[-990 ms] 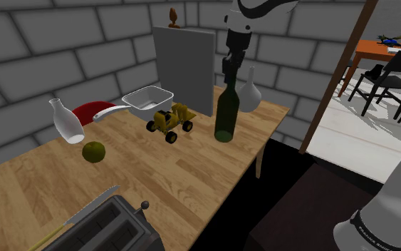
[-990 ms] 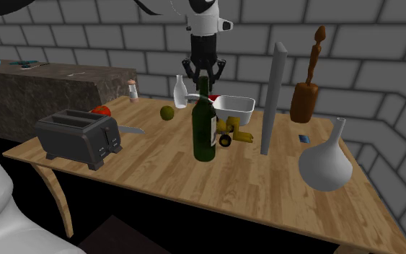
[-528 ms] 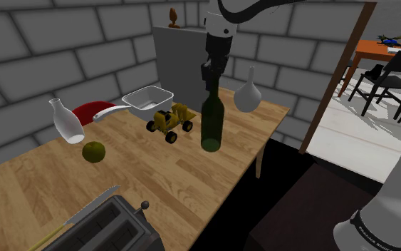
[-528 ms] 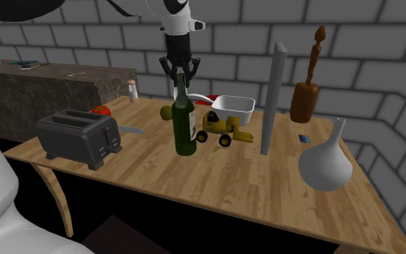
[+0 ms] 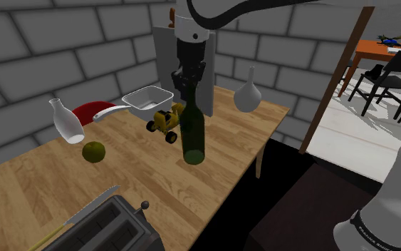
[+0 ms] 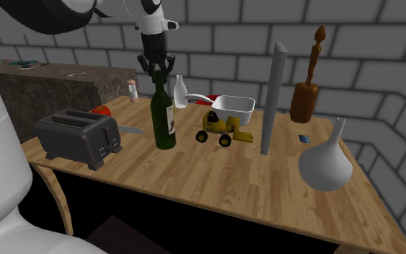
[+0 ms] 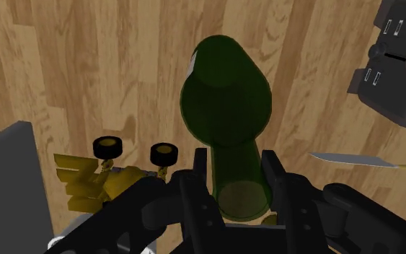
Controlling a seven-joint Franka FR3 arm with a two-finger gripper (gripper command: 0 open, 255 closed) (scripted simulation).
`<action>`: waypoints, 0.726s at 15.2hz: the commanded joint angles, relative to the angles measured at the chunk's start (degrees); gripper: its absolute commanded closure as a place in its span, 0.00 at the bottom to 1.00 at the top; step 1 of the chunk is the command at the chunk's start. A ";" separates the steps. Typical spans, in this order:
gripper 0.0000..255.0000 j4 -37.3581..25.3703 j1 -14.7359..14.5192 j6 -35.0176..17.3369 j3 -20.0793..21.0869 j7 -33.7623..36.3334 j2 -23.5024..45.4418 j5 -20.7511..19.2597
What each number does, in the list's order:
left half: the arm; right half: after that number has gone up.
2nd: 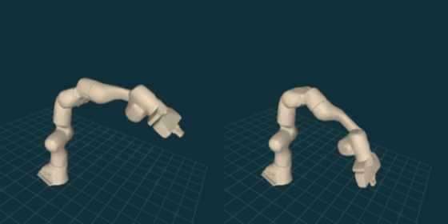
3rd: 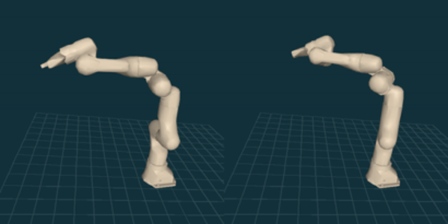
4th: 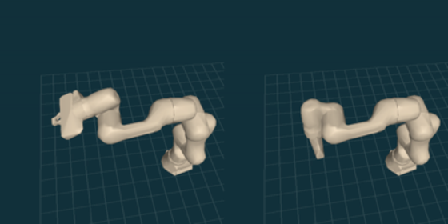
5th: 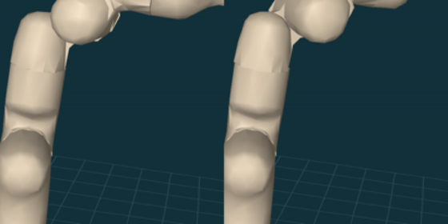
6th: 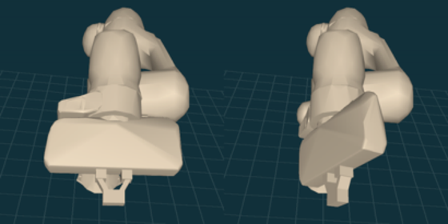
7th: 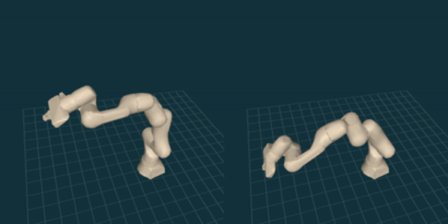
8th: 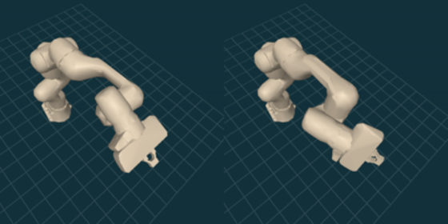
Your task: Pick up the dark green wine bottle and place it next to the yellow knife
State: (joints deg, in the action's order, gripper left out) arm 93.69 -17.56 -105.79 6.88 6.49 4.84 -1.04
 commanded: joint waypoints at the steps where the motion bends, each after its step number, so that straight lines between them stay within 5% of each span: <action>1: 1.00 -3.22 -1.59 0.85 1.23 2.97 2.37 -0.79; 11: 1.00 -24.40 -10.53 7.52 5.03 14.90 17.57 -5.77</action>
State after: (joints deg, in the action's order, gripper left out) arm 72.19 -26.81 -99.44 11.54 19.89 20.63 -6.17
